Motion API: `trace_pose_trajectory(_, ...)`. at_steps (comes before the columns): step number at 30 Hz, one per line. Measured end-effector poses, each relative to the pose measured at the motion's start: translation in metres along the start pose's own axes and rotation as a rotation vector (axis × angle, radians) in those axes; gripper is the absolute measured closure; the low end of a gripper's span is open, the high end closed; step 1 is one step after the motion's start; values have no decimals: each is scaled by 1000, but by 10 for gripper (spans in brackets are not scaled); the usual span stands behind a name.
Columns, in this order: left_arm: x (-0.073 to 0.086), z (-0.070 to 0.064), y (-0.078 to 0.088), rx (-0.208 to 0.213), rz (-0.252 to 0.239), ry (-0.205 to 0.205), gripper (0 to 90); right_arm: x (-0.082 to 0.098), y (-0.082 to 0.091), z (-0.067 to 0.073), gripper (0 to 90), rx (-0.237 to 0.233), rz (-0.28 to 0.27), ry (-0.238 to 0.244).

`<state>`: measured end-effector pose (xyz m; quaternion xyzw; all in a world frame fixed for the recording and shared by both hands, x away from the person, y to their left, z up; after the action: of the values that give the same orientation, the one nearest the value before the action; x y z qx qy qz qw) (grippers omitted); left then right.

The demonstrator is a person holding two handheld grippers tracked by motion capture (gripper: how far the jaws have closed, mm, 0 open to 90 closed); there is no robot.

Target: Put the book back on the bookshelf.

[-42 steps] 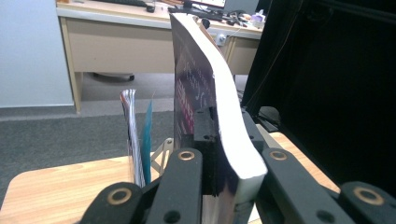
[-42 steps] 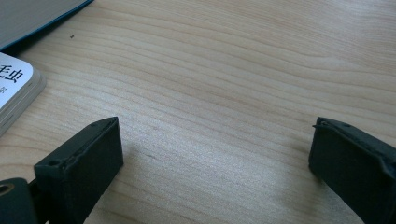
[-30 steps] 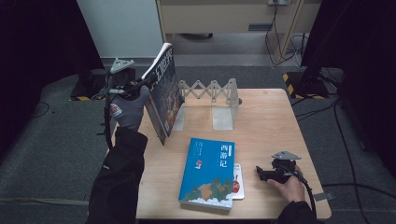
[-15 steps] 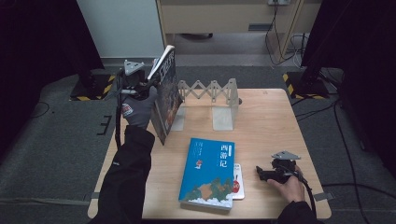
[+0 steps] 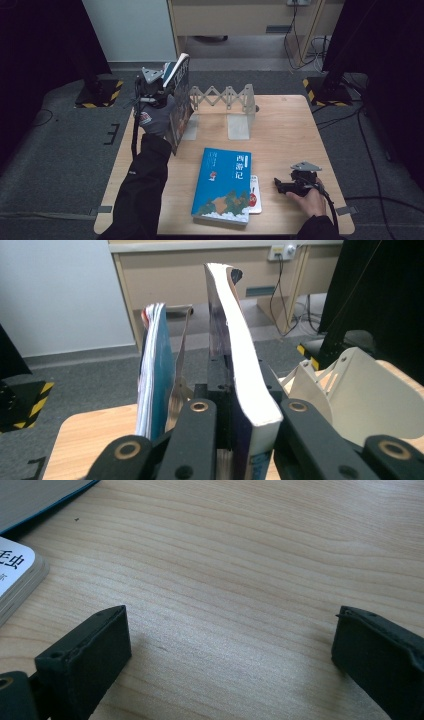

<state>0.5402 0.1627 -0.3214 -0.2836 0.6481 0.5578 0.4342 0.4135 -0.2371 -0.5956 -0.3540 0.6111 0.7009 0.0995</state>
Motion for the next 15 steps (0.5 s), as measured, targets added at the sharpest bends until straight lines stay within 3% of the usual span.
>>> trace_pose_trajectory(7, 1, -5, -8, -39, -7, -25, 821, 0, 0, 0, 26, 0, 0, 0)
trace_pose_trajectory(15, 4, -7, -18, -59, -5, -12, 821, 0, 0, 0, 26, -1, 0, 0)
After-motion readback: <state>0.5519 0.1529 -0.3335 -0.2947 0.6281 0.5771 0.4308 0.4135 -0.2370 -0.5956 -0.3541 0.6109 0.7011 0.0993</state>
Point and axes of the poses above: each handheld gripper's, and its own axes: y roughly backward along the jaws, x roughly out of its underside, z roughly to its left, the point moved 8 cm from there along -y, roughly forward along the jaws, and after that the axes turned 7 degrees about z, right-handed, at the moved point
